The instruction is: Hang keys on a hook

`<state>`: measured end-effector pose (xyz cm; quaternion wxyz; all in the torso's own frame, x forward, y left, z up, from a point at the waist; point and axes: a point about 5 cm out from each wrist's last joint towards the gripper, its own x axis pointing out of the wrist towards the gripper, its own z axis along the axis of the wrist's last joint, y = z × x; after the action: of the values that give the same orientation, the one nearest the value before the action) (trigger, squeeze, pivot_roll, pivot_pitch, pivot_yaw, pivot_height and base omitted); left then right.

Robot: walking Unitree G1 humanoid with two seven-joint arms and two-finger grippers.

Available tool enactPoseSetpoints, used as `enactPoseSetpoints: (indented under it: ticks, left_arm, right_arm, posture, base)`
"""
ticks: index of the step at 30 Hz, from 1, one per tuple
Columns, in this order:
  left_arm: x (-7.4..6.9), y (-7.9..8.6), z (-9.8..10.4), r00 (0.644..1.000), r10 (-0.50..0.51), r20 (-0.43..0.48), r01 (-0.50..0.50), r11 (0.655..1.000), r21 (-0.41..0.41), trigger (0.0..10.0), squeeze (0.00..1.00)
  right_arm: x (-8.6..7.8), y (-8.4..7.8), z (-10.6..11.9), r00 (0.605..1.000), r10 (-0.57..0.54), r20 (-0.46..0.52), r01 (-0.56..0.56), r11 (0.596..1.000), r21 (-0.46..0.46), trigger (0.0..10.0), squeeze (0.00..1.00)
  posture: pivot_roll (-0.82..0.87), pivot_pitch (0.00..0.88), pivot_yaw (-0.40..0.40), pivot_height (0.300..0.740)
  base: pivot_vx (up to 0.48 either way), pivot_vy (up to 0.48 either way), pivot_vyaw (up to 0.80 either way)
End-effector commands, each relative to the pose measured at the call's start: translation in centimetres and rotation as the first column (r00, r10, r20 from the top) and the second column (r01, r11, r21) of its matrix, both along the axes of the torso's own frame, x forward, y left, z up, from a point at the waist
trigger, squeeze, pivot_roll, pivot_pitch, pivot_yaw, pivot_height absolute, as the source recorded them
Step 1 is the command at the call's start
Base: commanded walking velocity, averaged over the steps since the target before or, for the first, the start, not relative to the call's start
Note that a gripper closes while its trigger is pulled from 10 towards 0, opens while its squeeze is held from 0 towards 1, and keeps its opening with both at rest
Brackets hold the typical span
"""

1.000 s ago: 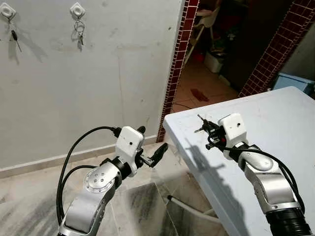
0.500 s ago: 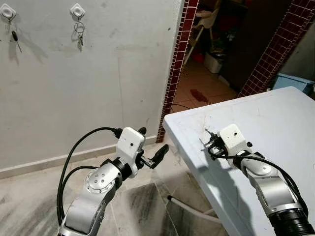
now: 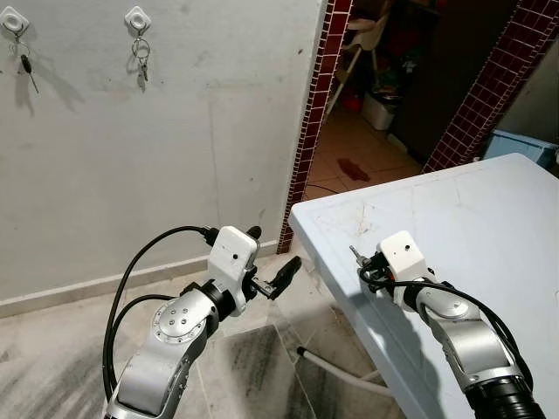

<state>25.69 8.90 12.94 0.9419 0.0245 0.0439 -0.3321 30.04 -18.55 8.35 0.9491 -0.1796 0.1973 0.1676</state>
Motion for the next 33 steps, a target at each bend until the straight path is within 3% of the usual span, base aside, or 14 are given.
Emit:
enactPoseSetpoints:
  ticks: [1, 10, 14, 18, 19, 20, 21, 22, 26, 33]
  left_arm:
    - [-0.1, -0.5, -0.3, 1.0, -0.017, -0.016, 0.017, 1.0, 0.0, 10.0, 0.0]
    - [0.0, -0.3, -0.2, 1.0, -0.016, -0.017, 0.016, 1.0, 0.0, 10.0, 0.0]
    - [-0.1, -0.2, -0.2, 1.0, -0.021, -0.021, 0.022, 1.0, 0.003, 10.0, 0.0]
    - [-0.1, -0.3, -0.3, 0.999, -0.025, -0.022, 0.025, 1.0, 0.002, 10.0, 0.0]
    - [-0.1, -0.2, -0.3, 0.999, -0.027, -0.022, 0.027, 1.0, 0.002, 10.0, 0.0]
    - [-0.1, -0.2, -0.3, 0.999, -0.027, -0.022, 0.027, 1.0, 0.002, 10.0, 0.0]
    - [-0.1, -0.2, -0.3, 0.999, -0.027, -0.023, 0.027, 1.0, 0.003, 10.0, 0.0]
    - [0.0, -0.2, -0.3, 0.999, -0.028, -0.022, 0.028, 1.0, 0.004, 10.0, 0.0]
    - [0.0, -0.2, -0.3, 0.999, -0.031, -0.023, 0.031, 1.0, 0.005, 10.0, 0.0]
    - [0.2, -0.7, 0.1, 0.998, -0.053, -0.027, 0.053, 0.998, -0.017, 10.0, 0.0]
  right_arm:
    - [0.6, -0.9, 0.8, 0.997, -0.075, 0.036, 0.075, 0.997, 0.005, 10.0, 1.0]
    - [0.5, -0.9, 2.9, 0.972, -0.207, 0.11, 0.194, 0.974, 0.115, 10.0, 1.0]
    - [-1.2, -0.2, 2.6, 0.986, -0.149, 0.079, 0.138, 0.982, 0.131, 10.0, 1.0]
    - [-2.6, -0.4, 2.2, 0.997, -0.057, 0.061, 0.051, 0.994, 0.101, 10.0, 1.0]
    - [-3.2, -0.8, 2.5, 0.997, -0.007, 0.072, 0.002, 0.997, 0.071, 10.0, 0.91]
    - [-3.2, -0.8, 2.5, 0.997, -0.007, 0.072, 0.002, 0.997, 0.071, 10.0, 0.91]
    - [-3.5, -1.2, 2.9, 0.995, 0.036, 0.091, -0.038, 0.999, 0.029, 10.0, 0.33]
    - [-3.6, -1.9, 3.2, 0.992, 0.056, 0.114, -0.055, 0.998, -0.016, 10.0, 0.0]
    - [-3.4, -2.5, 3.6, 0.989, 0.064, 0.135, -0.058, 0.997, -0.046, 10.0, 0.0]
    - [-2.8, -1.1, 3.1, 0.974, 0.156, 0.162, -0.151, 0.988, -0.042, 10.0, 0.0]
  posture:
    - [0.13, 0.015, -0.11, 0.74]
    - [0.13, 0.013, -0.111, 0.74]
    - [0.13, 0.014, -0.112, 0.74]
    - [0.12, 0.013, -0.111, 0.74]
    - [0.12, 0.012, -0.11, 0.74]
    - [0.12, 0.012, -0.11, 0.74]
    - [0.12, 0.011, -0.109, 0.74]
    - [0.12, 0.011, -0.109, 0.74]
    - [0.11, 0.008, -0.105, 0.74]
    - [0.12, 0.005, -0.104, 0.74]
  base:
    - [0.0, 0.0, 0.0]
    - [0.0, 0.0, 0.0]
    - [0.0, 0.0, 0.0]
    - [0.0, 0.0, 0.0]
    - [0.0, 0.0, 0.0]
    - [0.0, 0.0, 0.0]
    - [0.0, 0.0, 0.0]
    - [0.0, 0.0, 0.0]
    - [0.0, 0.0, 0.0]
    - [0.0, 0.0, 0.0]
